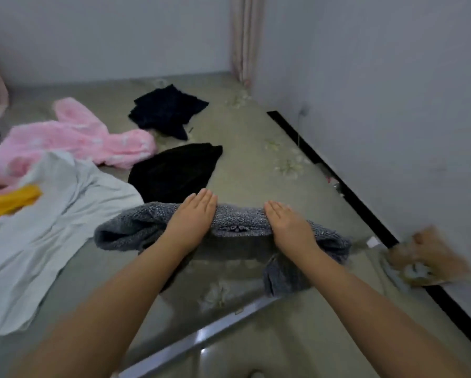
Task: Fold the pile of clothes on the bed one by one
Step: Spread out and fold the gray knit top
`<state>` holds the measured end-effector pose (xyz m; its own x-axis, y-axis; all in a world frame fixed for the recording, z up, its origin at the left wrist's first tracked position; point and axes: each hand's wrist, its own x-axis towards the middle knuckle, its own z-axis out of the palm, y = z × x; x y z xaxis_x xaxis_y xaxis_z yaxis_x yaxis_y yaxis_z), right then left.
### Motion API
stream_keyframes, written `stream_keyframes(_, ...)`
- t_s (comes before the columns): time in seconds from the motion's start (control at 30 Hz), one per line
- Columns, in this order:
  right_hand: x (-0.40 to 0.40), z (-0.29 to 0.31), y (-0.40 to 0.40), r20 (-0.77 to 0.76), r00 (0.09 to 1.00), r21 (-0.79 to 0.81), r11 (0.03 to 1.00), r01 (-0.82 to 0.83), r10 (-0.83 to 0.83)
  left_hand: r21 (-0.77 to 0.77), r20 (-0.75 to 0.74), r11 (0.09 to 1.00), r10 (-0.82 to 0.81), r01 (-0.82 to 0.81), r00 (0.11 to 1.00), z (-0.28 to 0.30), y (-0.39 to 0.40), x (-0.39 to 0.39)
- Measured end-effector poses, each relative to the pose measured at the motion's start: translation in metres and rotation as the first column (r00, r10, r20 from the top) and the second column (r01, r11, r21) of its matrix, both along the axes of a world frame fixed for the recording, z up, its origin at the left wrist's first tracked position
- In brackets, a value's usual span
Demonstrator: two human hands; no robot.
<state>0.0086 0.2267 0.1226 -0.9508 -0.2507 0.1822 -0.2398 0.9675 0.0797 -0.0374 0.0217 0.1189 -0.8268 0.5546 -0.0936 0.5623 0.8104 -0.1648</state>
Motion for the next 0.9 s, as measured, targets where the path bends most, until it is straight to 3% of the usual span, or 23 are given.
stream_keyframes(0.1, 0.025, 0.037, 0.057, 0.126, 0.975, 0.01, 0.983, 0.182, -0.182, 0.036, -0.082, 0.989, -0.138, 0.141, 0.987, 0.041, 0.061, -0.007)
stream_keyframes(0.2, 0.05, 0.067, 0.108, -0.006, 0.958, -0.029, 0.958, 0.287, -0.287, 0.045, -0.137, 0.964, -0.253, 0.262, 0.958, 0.076, 0.127, -0.005)
stream_keyframes(0.43, 0.103, 0.125, 0.25, -0.056, 0.816, 0.04, 0.815, 0.578, -0.576, 0.032, -0.247, 0.866, -0.478, 0.5, 0.843, 0.142, 0.3, 0.009)
stream_keyframes(0.63, 0.125, 0.153, 0.396, -0.102, 0.736, 0.087, 0.731, 0.676, -0.669, 0.088, -0.279, 0.804, -0.547, 0.588, 0.79, 0.16, 0.465, 0.013)
stream_keyframes(0.9, 0.109, 0.169, 0.564, -0.115, 0.725, 0.125, 0.714, 0.689, -0.679, 0.112, -0.279, 0.79, -0.557, 0.603, 0.782, 0.164, 0.636, -0.008)
